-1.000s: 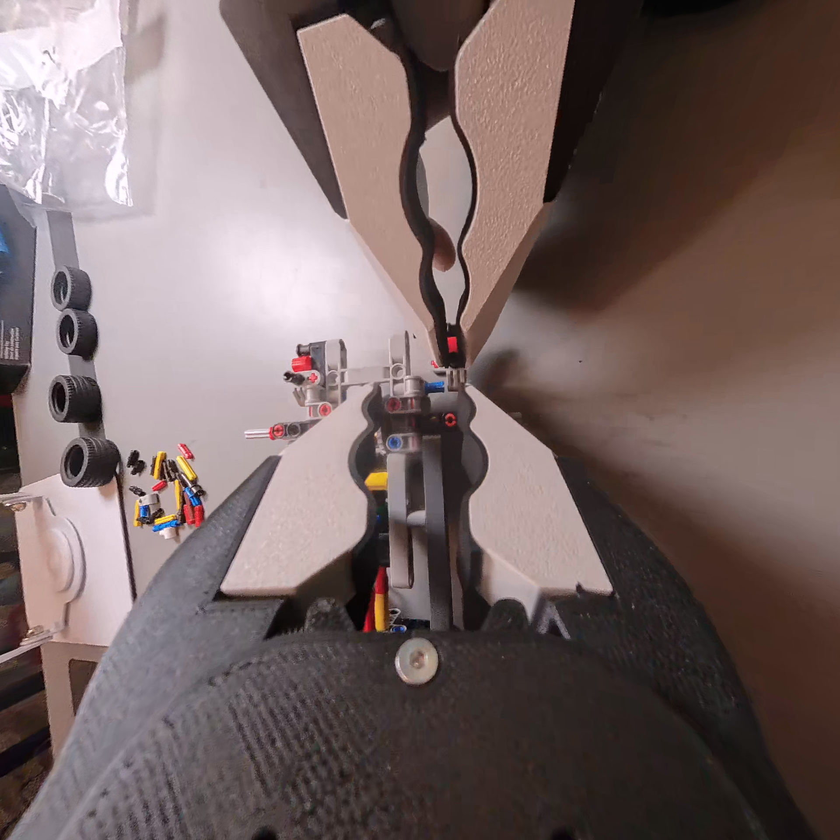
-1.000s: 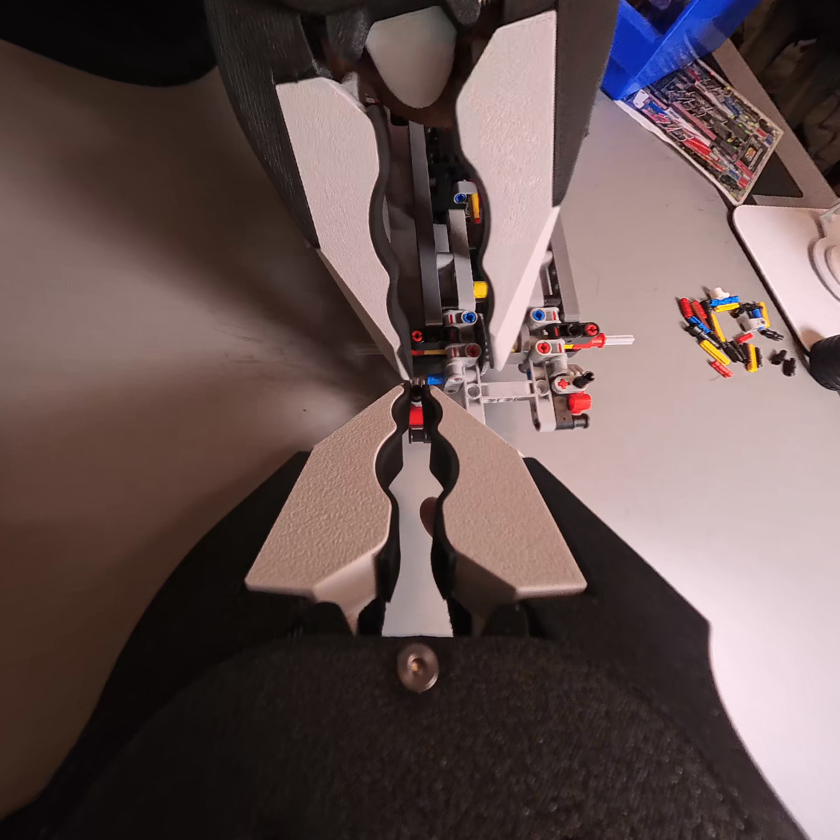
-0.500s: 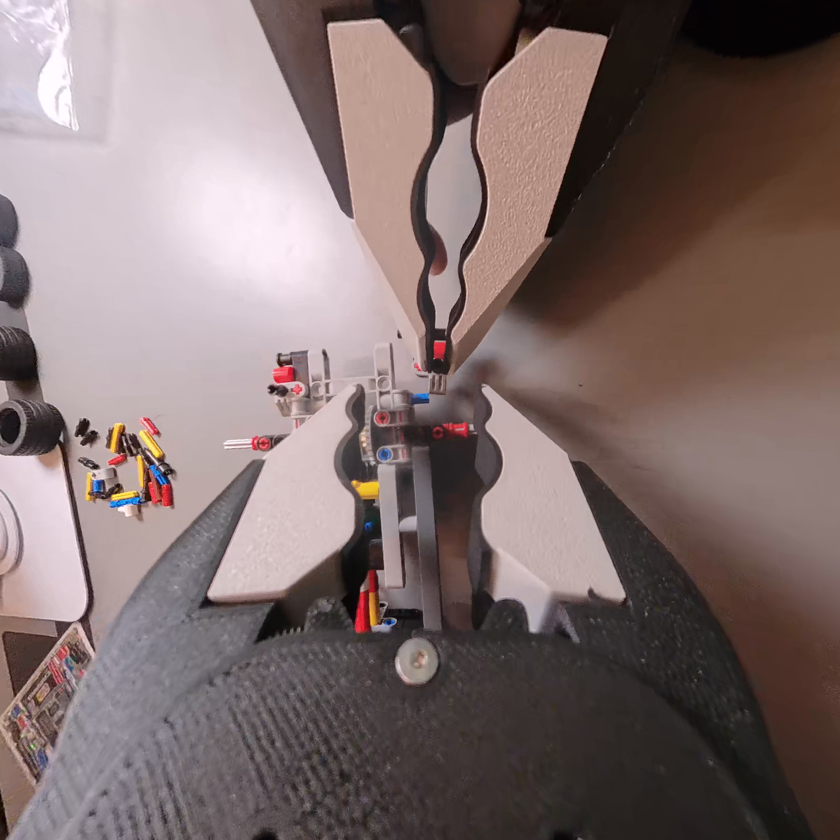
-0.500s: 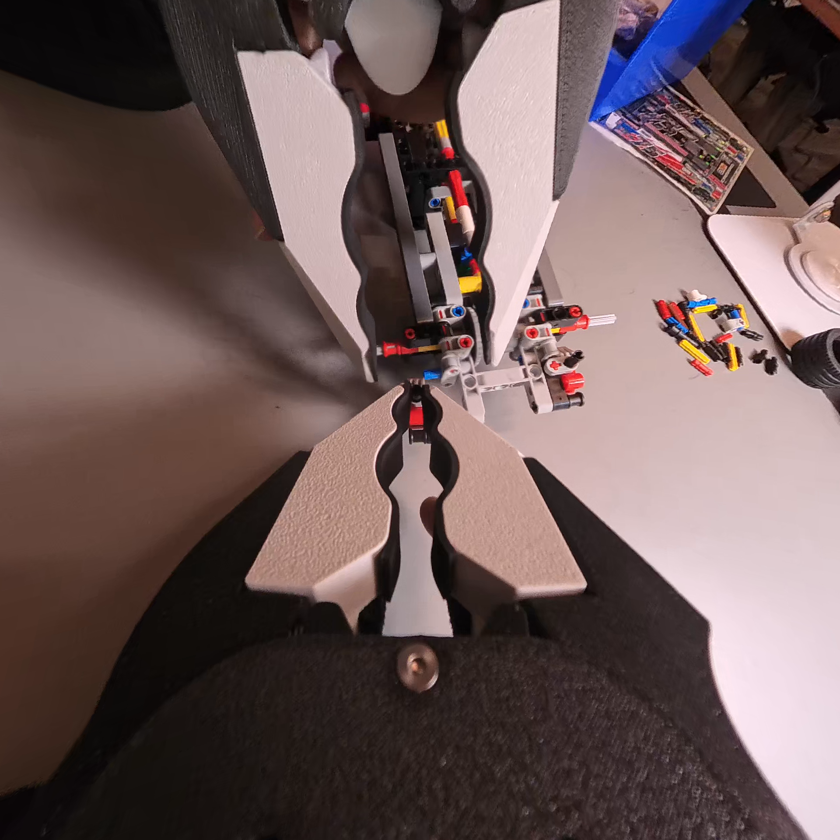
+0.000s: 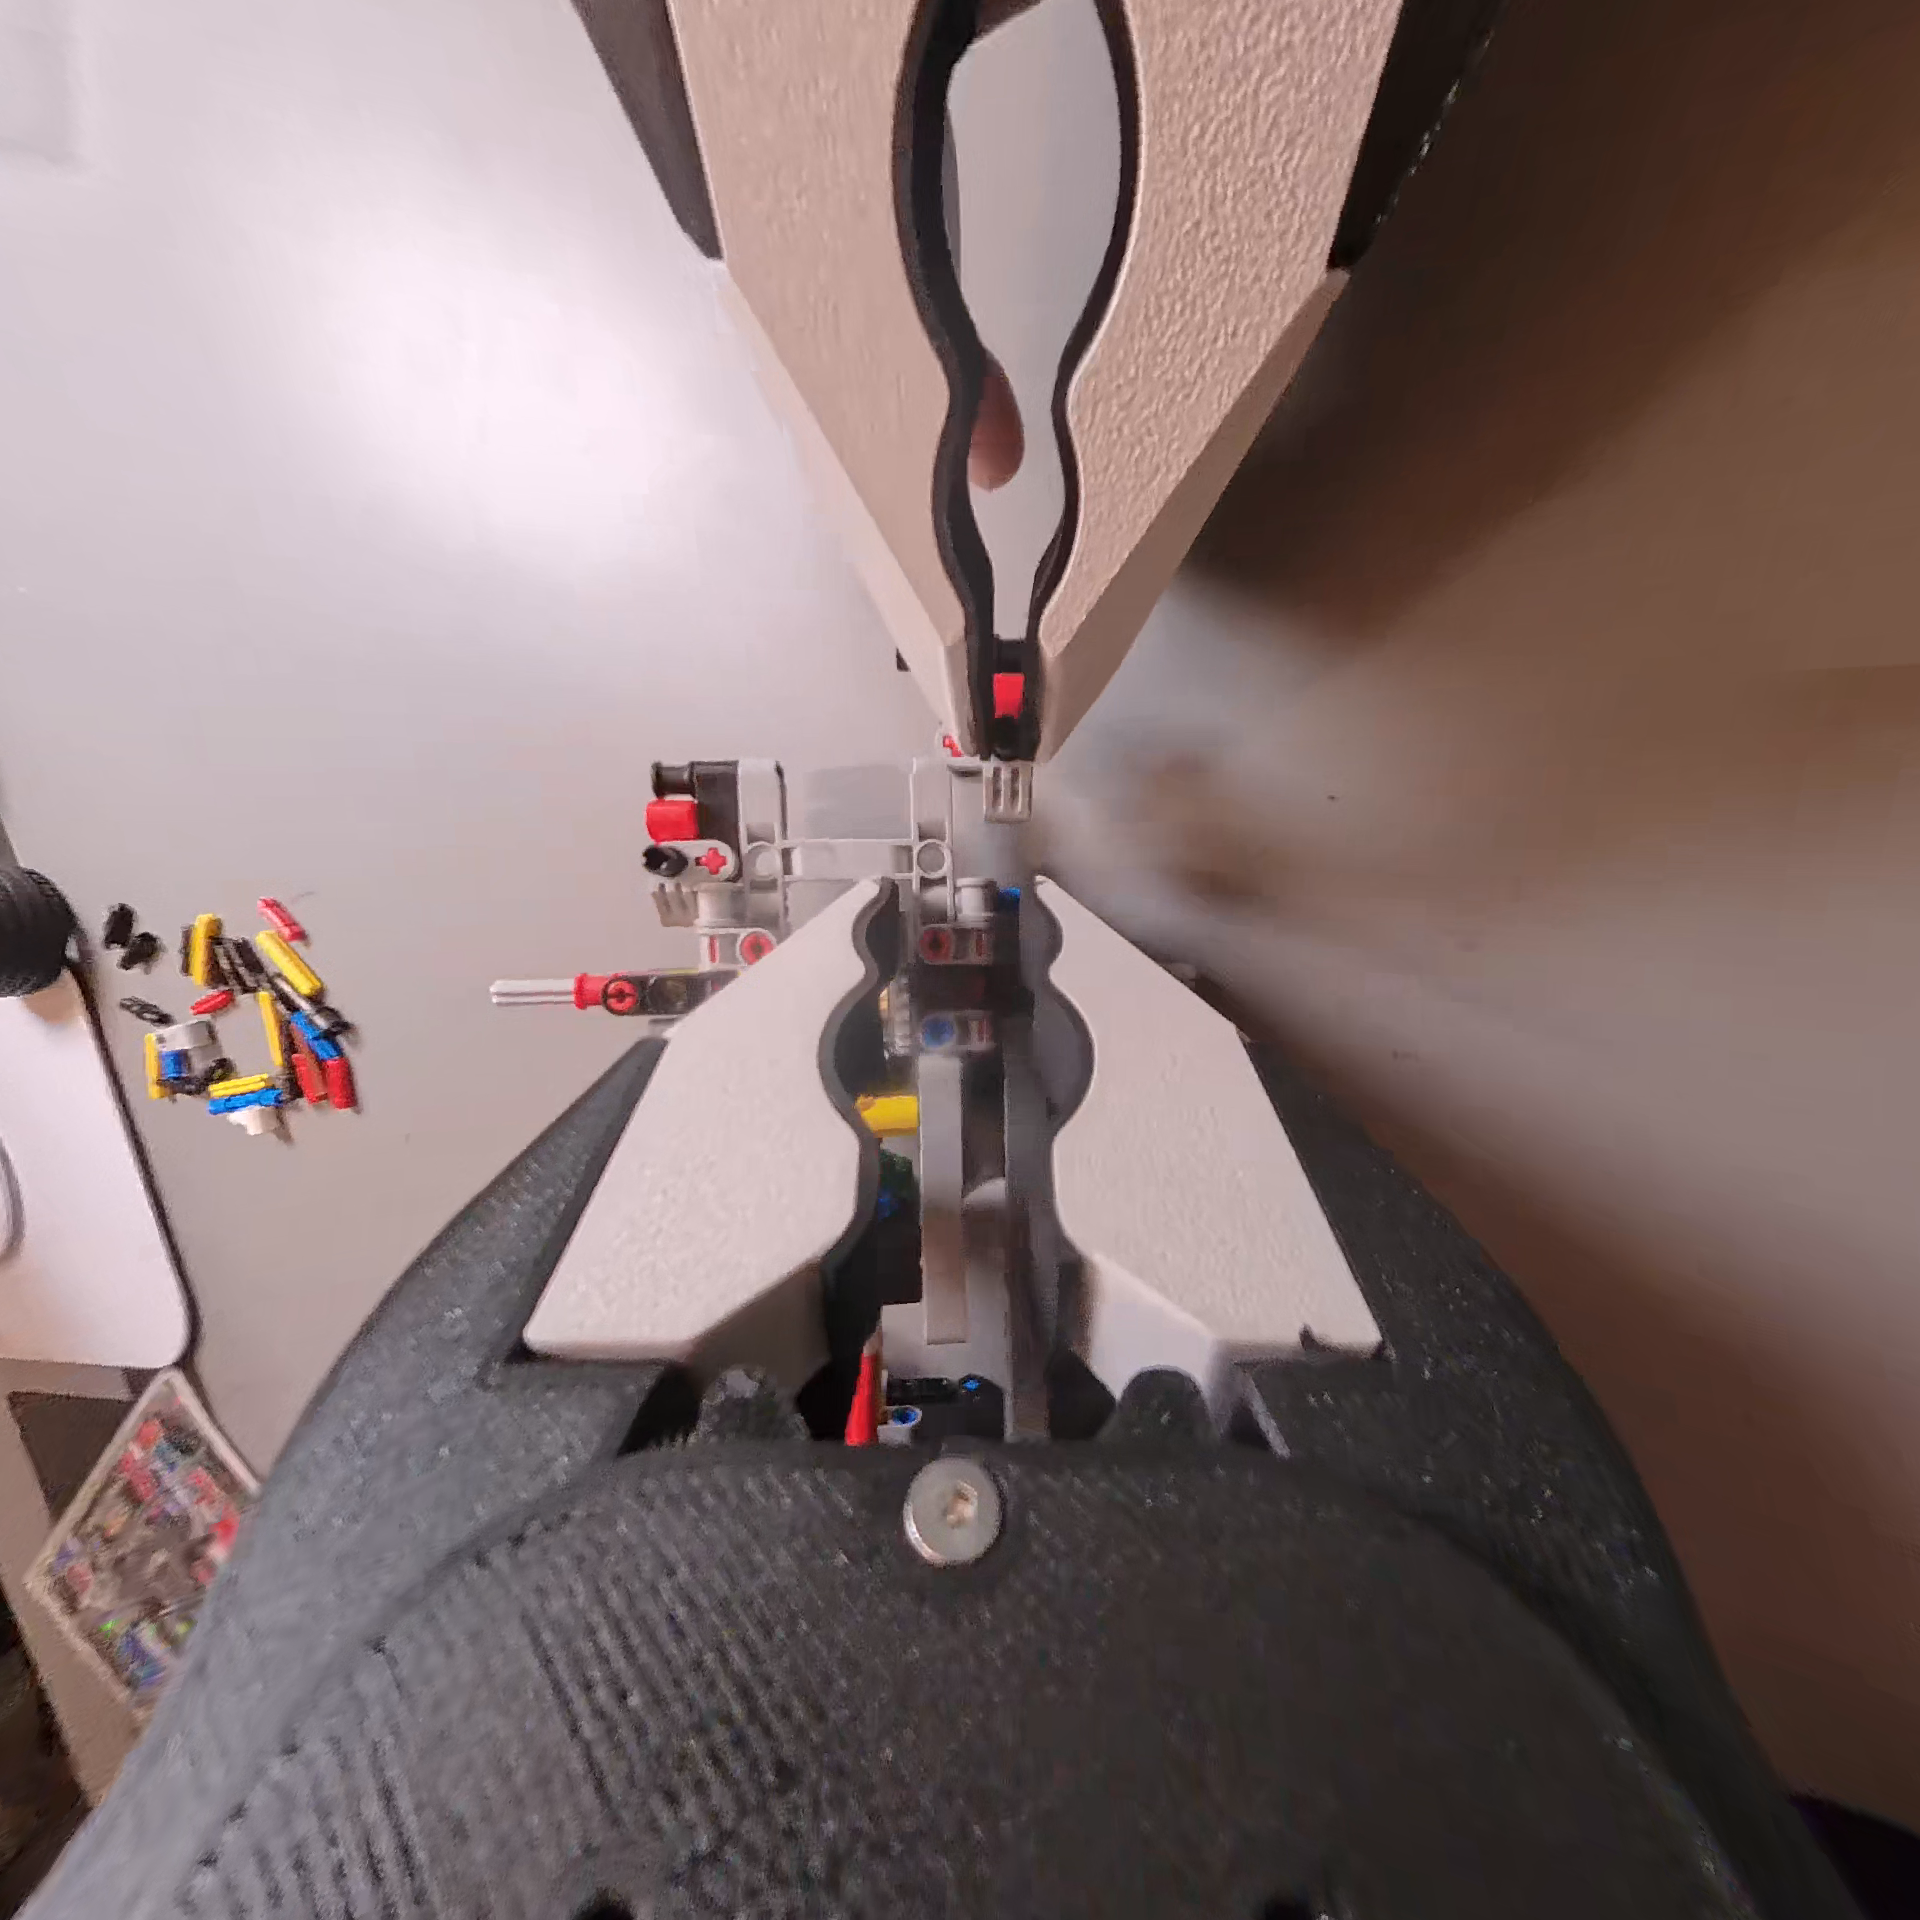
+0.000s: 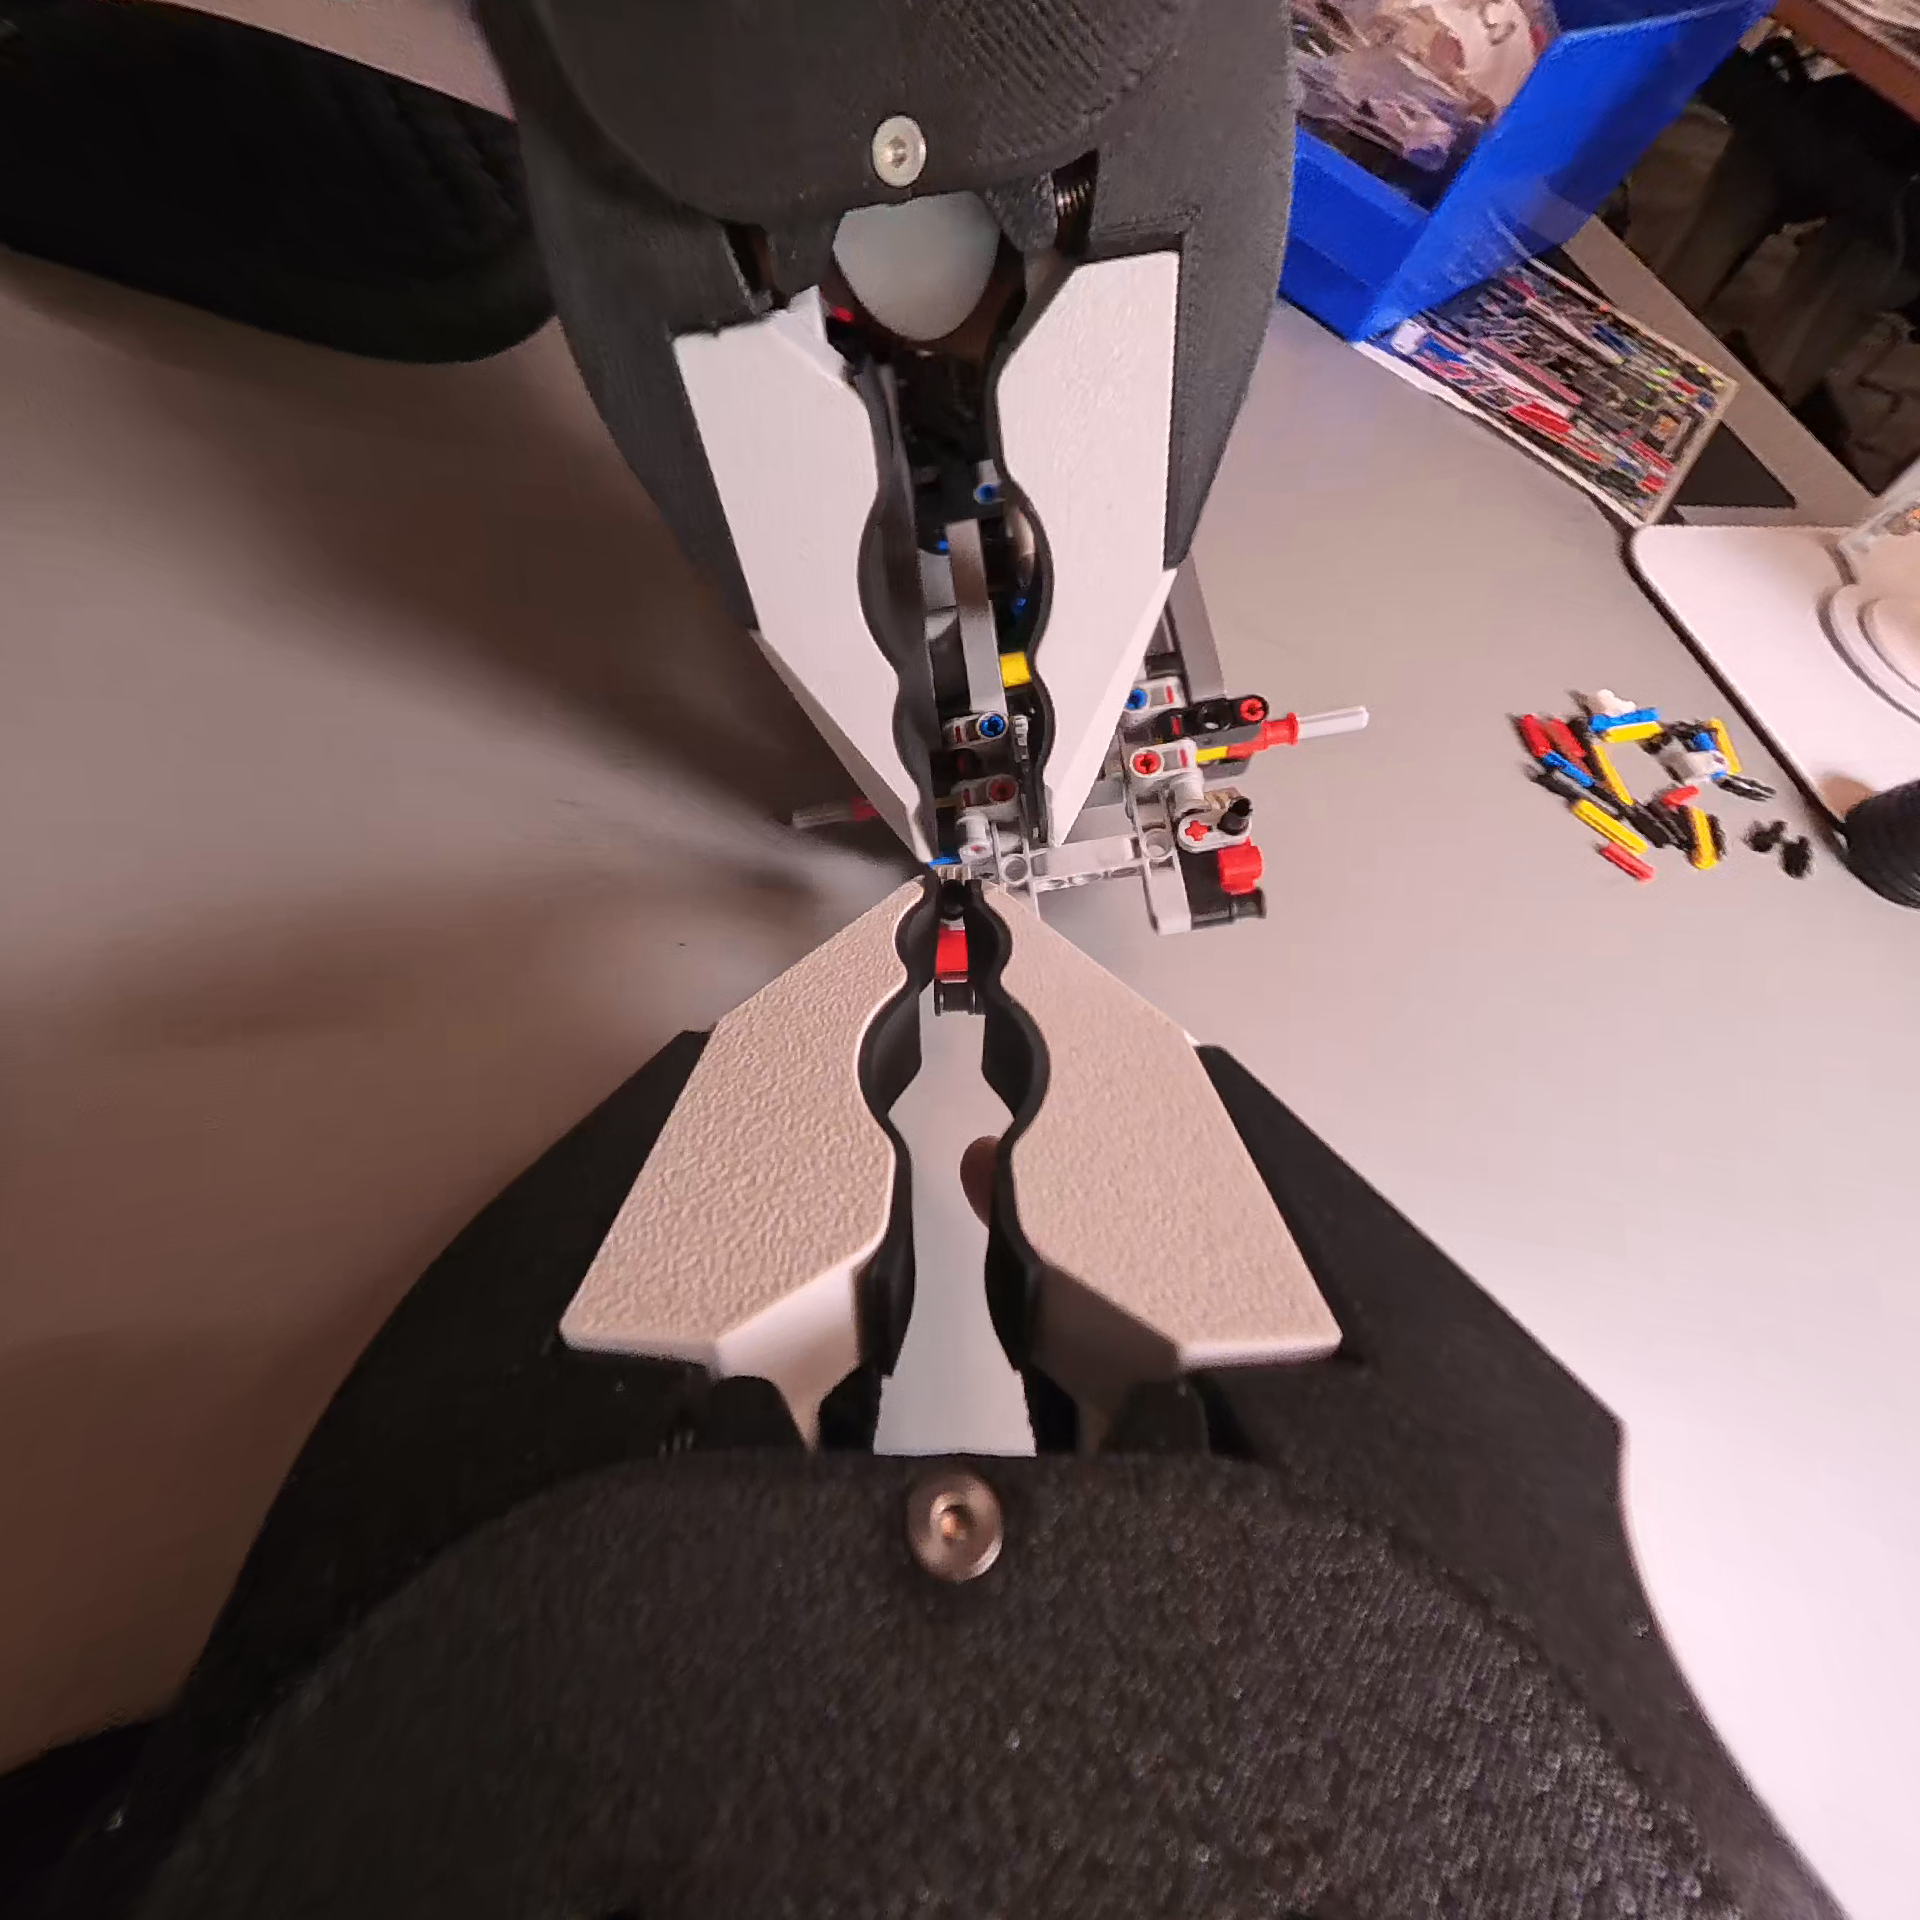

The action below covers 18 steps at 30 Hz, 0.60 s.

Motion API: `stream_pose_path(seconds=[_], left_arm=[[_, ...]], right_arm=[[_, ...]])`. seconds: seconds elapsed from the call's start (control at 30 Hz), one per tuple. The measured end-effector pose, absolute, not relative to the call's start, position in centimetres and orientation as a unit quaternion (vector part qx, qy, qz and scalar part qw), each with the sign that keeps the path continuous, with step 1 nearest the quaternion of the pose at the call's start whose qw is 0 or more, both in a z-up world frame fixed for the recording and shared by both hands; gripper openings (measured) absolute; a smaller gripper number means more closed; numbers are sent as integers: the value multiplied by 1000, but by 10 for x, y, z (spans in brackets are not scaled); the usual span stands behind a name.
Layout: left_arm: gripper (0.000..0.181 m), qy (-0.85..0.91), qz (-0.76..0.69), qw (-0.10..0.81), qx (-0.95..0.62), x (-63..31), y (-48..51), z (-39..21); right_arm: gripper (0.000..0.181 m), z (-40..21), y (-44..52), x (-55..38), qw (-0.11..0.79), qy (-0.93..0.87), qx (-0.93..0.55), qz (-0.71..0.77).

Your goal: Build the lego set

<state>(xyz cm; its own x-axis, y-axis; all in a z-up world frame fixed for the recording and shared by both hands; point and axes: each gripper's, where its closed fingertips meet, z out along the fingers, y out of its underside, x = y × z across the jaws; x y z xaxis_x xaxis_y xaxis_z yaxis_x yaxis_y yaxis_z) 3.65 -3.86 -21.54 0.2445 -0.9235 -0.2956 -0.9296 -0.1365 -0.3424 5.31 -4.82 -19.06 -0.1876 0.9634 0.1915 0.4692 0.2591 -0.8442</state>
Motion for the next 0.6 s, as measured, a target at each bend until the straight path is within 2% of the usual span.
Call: stream_pose_path(seconds=[0.1, 0.2, 0.43, 0.6], left_arm=[[26, 612, -20, 241, -753, 32, -53, -210], [39, 616, -25, 256, -745, 26, -63, -204], [51, 625, -30, 290, -724, 20, -69, -205], [49, 645, -15, 299, -703, 22, -65, -206]], right_arm=[[1, -193, -64, 50, 369, -710, -503, 328], [1, -195, -76, 45, 364, -714, -500, 327], [1, -191, -84, 26, 387, -679, -532, 326], [1, -198, -86, 27, 388, -655, -568, 313]])
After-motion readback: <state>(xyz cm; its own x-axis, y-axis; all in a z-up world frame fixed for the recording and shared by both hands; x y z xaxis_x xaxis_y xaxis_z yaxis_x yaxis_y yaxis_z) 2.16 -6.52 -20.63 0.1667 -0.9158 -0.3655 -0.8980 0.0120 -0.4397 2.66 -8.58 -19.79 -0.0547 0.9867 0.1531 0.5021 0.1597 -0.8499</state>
